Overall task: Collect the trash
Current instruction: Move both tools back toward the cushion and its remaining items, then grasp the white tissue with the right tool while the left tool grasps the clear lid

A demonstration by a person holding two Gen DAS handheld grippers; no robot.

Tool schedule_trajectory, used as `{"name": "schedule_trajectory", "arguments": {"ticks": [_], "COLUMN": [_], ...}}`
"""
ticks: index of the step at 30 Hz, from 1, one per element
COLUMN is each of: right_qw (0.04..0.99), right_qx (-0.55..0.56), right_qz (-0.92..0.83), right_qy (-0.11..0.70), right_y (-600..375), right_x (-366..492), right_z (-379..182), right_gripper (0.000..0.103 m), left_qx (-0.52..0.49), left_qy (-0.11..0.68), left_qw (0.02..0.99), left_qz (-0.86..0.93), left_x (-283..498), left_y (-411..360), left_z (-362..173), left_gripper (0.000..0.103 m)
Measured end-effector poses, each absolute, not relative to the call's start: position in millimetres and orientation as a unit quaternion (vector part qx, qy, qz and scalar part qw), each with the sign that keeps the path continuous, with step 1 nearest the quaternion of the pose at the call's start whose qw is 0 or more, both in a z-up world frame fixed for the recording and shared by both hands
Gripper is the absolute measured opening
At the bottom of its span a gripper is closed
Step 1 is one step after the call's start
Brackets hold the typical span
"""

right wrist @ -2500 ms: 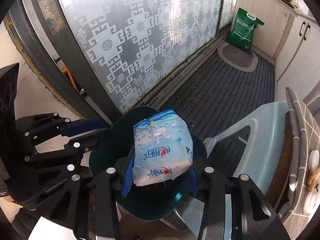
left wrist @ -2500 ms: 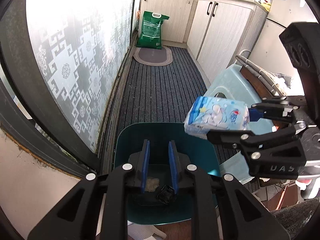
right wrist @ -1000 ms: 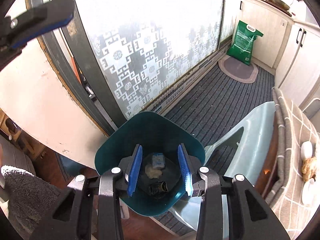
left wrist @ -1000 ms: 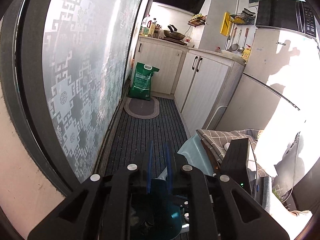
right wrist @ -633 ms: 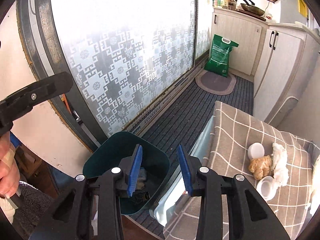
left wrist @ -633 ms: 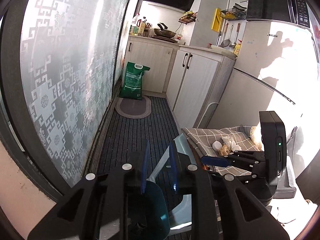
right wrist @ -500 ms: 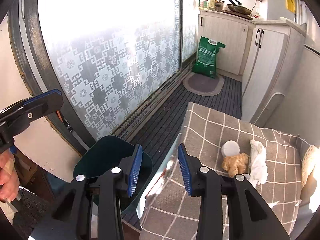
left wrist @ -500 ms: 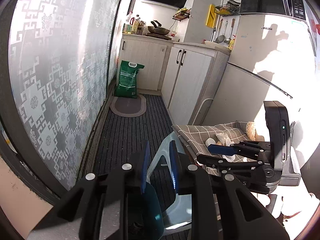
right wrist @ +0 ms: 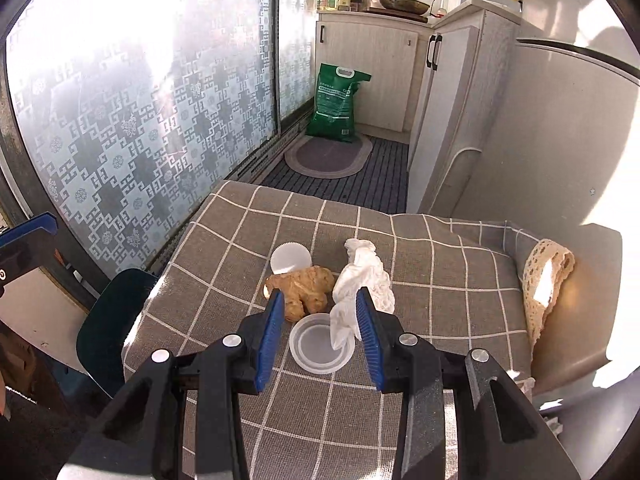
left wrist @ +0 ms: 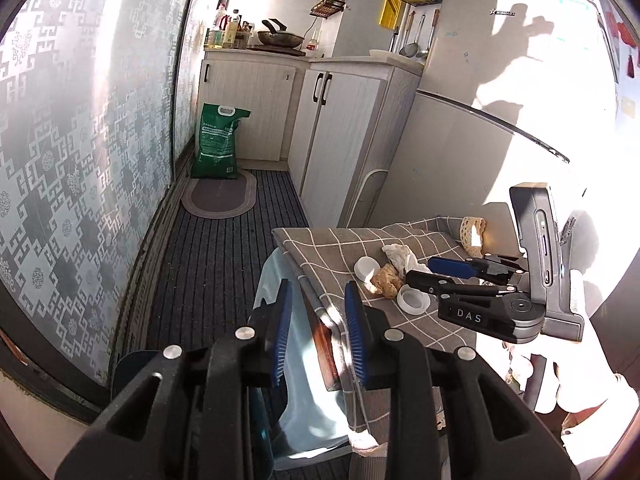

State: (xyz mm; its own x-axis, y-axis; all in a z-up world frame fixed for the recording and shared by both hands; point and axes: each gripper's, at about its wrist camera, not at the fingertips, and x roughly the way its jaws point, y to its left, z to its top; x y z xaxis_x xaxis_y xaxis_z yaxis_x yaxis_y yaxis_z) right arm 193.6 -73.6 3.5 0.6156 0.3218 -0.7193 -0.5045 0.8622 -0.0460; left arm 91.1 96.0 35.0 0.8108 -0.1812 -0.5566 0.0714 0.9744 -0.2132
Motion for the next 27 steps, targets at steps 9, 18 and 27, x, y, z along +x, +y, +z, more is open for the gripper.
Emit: {"name": "schedule_trajectory", "arguments": {"ticks": [9, 18, 27], "right_qw": [0.887, 0.886, 0.896], "right_qx": [-0.093, -0.059, -0.061], "right_qz": [0.232, 0.239, 0.235], "right_qy": [0.389, 0.394, 0.373], "right_y": [-90, -103, -134], "right_x": [217, 227, 217], "right_z": [-12, -14, 2], "right_gripper": [0.037, 0.014, 0.013], "left_qx": [-0.076, -0.063, -0.066], "left_qy": [0.332, 0.360, 0.378], "left_qw": [0.935, 0.921, 0.913], "left_qz": [-0.105, -0.136, -0.139], "left_x": [107, 126, 145], "left_y": [52, 17, -7], "left_z": [14, -9, -28], "left_gripper": [0.029, 0.030, 0.037]}}
